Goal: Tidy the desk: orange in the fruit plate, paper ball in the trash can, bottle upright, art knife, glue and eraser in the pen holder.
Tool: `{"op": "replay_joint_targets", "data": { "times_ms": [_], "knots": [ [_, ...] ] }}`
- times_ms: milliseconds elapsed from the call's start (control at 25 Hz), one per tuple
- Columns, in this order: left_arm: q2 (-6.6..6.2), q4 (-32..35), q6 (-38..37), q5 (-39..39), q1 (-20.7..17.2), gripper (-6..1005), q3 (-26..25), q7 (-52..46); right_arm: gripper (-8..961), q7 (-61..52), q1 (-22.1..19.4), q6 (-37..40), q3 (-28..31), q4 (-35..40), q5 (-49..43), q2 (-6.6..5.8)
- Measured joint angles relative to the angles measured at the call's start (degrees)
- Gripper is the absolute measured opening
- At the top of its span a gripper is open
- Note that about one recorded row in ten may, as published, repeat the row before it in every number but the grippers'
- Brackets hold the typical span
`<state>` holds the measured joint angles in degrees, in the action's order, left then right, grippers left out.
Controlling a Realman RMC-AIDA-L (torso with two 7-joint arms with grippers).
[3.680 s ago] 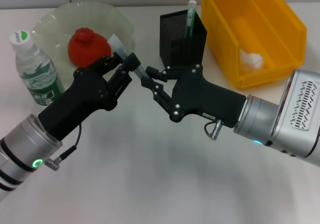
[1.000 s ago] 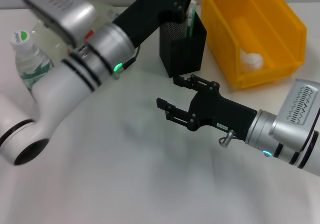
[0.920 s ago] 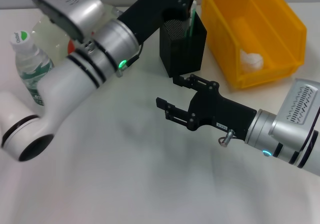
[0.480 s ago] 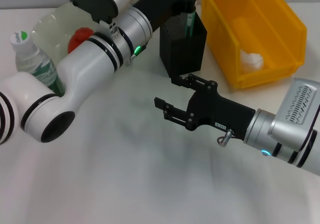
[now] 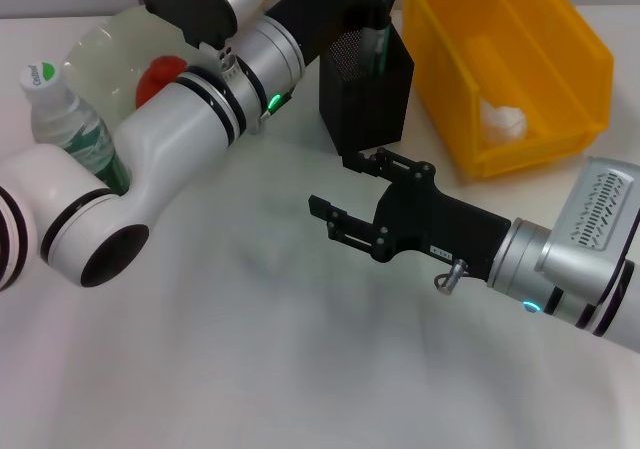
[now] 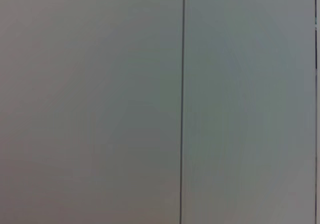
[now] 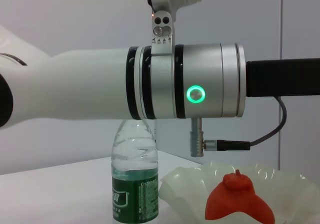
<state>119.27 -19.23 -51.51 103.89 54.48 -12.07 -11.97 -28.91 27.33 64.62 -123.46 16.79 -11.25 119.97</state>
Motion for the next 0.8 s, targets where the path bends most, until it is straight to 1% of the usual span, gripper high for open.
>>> {"op": "replay_joint_targets", "data": {
  "times_ms": [160,320,440,600,640,720,760,800],
  "knots": [
    [0.00,-0.16,-0.20,0.22,-0.29,306,-0.08,-0.10,679,0.02,0.00,0.00,0.05,0.00,0.00,0.00],
    [0.00,-0.62,-0.38,0.28,-0.54,390,-0.11,-0.09,679,0.03,-0.05,0.06,0.29,0.00,0.00,0.00],
    [0.00,-0.75,-1.91,0.29,-1.25,452,-0.08,-0.58,678,0.08,-0.18,0.27,0.46,-0.07,0.00,0.00],
    [-0.25,-0.52,-8.62,4.13,-4.25,536,-0.36,-4.19,678,0.14,-0.49,0.66,1.23,-0.30,0.00,0.00],
    [-0.25,-0.52,-8.62,4.13,-4.25,584,-0.36,-4.19,678,0.15,-0.59,0.82,1.60,-0.33,0.00,0.00],
    [-0.59,3.56,-19.31,12.25,-8.52,679,-0.91,-13.75,678,0.14,-0.88,1.09,3.02,-0.36,0.00,0.00],
    [-0.59,3.56,-19.31,12.25,-8.52,726,-0.91,-13.75,677,0.14,-0.88,1.09,3.02,-0.36,0.00,0.00],
    [-0.62,5.03,-21.86,14.22,-9.58,774,-0.91,-15.71,677,0.07,-0.93,1.11,3.36,-0.36,0.00,0.00]
  ]
}}
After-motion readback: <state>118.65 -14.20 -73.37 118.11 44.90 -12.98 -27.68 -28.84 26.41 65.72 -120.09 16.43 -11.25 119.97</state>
